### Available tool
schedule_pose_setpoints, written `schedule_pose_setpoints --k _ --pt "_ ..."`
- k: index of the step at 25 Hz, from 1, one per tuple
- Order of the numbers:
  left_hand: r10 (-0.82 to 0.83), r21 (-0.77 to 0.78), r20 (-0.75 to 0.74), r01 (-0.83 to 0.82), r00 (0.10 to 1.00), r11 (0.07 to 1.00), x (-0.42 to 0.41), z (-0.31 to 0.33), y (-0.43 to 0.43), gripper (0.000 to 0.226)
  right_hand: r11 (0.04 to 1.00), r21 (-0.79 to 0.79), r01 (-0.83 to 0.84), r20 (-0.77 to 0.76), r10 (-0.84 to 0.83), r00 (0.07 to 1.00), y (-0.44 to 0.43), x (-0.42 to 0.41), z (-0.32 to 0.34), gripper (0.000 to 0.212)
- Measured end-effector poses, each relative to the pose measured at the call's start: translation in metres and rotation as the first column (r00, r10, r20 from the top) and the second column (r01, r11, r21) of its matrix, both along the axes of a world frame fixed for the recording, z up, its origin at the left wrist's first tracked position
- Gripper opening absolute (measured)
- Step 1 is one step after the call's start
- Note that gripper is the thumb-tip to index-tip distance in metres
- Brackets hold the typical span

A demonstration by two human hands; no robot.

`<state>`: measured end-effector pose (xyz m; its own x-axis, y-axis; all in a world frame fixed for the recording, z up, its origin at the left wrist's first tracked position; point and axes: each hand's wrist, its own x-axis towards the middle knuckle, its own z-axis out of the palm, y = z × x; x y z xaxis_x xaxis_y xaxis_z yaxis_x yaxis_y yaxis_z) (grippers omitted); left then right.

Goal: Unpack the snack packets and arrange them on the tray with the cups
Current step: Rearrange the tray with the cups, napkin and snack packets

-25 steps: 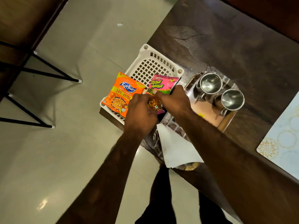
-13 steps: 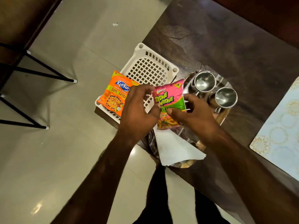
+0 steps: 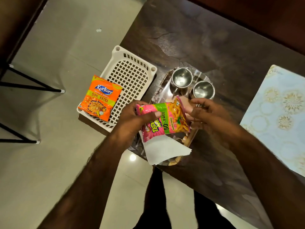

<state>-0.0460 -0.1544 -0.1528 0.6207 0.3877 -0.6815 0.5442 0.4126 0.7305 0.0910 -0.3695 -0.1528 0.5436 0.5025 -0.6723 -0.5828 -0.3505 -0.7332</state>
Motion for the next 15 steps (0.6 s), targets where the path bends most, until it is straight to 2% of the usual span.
schedule_pose_setpoints --k 2,4,6,8,11,13,15 --pt "0.224 -0.113 -0.030 -0.226 0.974 0.968 -0.004 -0.006 -0.011 0.045 0.997 -0.081 -0.002 -0.080 -0.004 0.997 0.000 -0.004 -0.005 0.095" --pt "0.372 -0.227 -0.061 -0.376 0.926 0.898 -0.002 -0.007 -0.024 0.035 0.995 -0.098 -0.028 -0.189 0.009 0.982 0.006 -0.018 -0.012 0.067" --pt "0.444 -0.261 -0.093 -0.452 0.891 0.853 0.001 -0.006 -0.037 0.033 0.995 -0.079 0.056 -0.302 -0.077 0.950 0.019 -0.036 -0.017 0.044" --pt "0.458 -0.236 -0.112 -0.471 0.882 0.850 0.003 -0.006 -0.048 0.037 0.977 -0.099 0.189 -0.383 -0.213 0.899 0.031 -0.047 -0.024 0.032" --pt "0.371 -0.029 -0.199 -0.384 0.907 0.923 0.002 -0.006 -0.045 0.042 0.951 -0.134 0.277 -0.421 -0.308 0.853 0.043 -0.048 -0.030 0.015" --pt "0.199 0.108 -0.237 -0.178 0.951 0.978 0.000 -0.006 -0.033 0.045 0.958 -0.128 0.257 -0.406 -0.287 0.868 0.043 -0.045 -0.032 0.011" --pt "-0.009 0.241 -0.225 0.064 0.974 0.968 0.003 -0.005 -0.019 0.039 0.964 -0.108 0.243 -0.378 -0.266 0.887 0.044 -0.042 -0.032 0.006"
